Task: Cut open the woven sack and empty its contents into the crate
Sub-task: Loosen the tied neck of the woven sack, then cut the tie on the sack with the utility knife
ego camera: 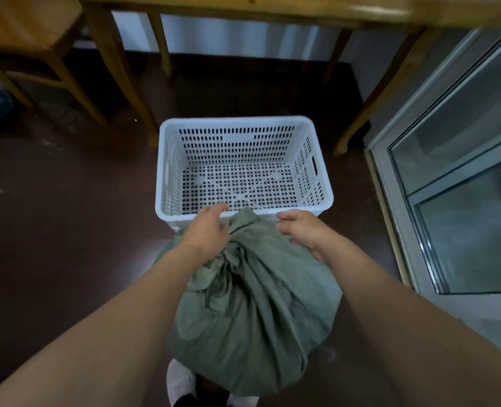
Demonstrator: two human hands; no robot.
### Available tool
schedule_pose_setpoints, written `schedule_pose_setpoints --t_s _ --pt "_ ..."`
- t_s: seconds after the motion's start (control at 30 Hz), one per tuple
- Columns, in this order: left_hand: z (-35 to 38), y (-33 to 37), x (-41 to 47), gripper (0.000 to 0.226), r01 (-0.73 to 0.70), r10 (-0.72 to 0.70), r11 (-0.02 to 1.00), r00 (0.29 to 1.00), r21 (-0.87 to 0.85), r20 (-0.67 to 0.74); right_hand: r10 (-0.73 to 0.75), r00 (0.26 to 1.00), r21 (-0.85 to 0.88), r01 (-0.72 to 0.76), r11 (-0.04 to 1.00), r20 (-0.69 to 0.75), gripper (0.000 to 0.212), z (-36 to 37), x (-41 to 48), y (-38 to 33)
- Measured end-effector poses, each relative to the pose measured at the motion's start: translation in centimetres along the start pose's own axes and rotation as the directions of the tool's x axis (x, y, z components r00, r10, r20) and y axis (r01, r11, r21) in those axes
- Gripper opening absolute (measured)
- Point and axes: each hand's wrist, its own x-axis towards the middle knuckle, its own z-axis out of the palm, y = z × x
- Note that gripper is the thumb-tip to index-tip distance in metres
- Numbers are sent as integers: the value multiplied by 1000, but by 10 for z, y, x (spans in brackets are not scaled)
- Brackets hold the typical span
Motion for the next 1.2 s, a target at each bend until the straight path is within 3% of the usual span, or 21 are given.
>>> schedule_pose_setpoints --t_s 0.37,0.57,0.83,1.1,1.2 --pt "-123 100 7 45 -94 73 993 967 -74 -245 -235 956 15 241 970 -173 45 -89 -54 -122" --pt "-177 131 32 46 -151 145 988 941 4 -306 -298 914 1 310 951 -276 45 -113 -42 -180" --pt "-235 131 145 46 -275 276 960 921 42 -276 -283 867 -17 303 953 -409 47 -125 46 -266" --pt "-299 135 291 49 -466 496 868 833 171 -247 -240 709 -133 204 970 -663 59 -133 181 -370" --pt "-310 135 327 51 -487 517 856 820 175 -246 -209 683 -122 175 977 -699 69 -140 217 -390"
